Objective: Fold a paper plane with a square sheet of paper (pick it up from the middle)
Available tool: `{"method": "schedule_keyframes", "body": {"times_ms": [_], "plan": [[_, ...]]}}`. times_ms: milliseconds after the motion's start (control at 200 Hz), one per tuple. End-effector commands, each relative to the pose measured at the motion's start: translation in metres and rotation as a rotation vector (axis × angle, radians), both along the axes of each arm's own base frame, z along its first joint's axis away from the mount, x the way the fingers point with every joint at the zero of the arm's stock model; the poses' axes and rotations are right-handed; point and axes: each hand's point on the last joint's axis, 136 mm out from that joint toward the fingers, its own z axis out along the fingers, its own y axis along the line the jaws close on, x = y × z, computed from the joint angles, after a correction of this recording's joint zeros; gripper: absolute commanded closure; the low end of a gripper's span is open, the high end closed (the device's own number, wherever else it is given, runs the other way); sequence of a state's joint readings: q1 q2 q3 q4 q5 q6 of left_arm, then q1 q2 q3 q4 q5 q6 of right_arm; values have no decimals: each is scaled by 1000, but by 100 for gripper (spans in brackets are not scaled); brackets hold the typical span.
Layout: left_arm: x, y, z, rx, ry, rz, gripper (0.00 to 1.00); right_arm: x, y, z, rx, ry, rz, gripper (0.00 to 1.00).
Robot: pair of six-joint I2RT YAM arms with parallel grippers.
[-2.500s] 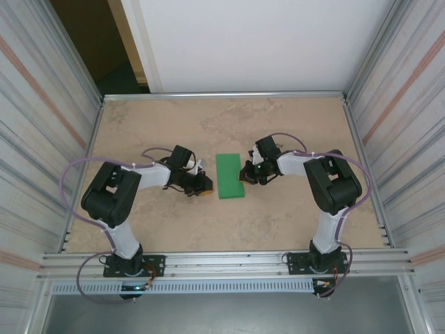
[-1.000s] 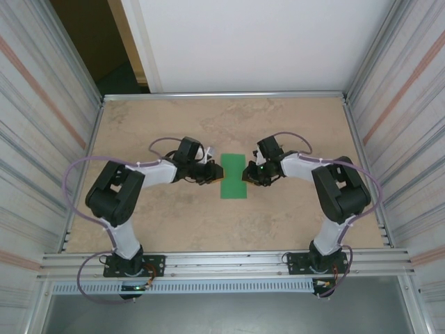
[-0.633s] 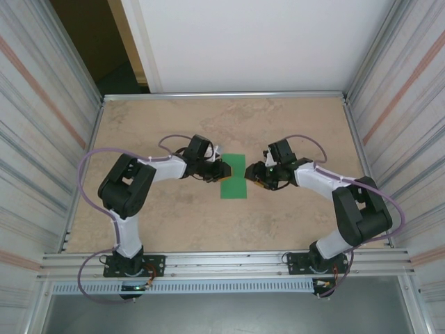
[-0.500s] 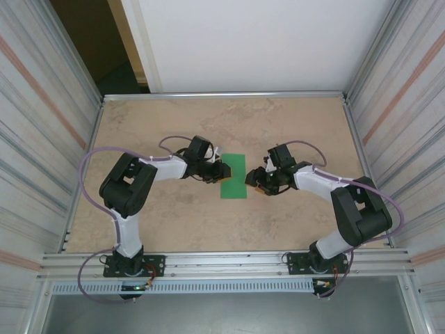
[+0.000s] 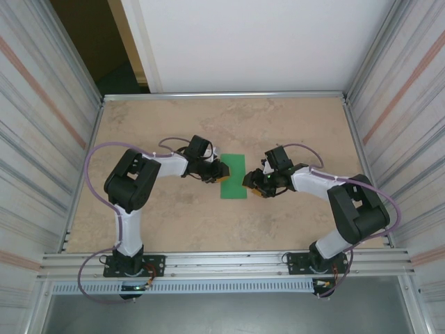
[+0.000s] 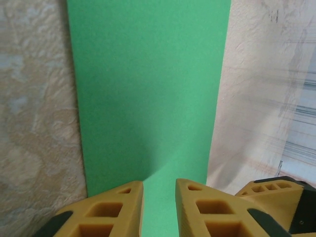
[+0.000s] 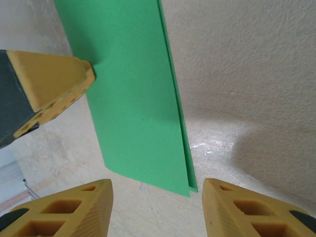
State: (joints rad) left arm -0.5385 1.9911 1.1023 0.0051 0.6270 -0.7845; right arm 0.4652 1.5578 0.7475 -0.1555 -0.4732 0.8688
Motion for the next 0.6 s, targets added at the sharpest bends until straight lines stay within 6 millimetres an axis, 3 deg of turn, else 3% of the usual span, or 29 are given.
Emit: {"method": "schedule_keyframes", "body": {"times_ms": [0, 596], "plan": [[-16, 14, -33, 81, 141, 58, 75, -6, 2, -9, 11, 60, -11, 52], [-23, 18, -46, 104, 214, 75, 75, -12, 10, -21, -14, 94, 37, 65]]}}
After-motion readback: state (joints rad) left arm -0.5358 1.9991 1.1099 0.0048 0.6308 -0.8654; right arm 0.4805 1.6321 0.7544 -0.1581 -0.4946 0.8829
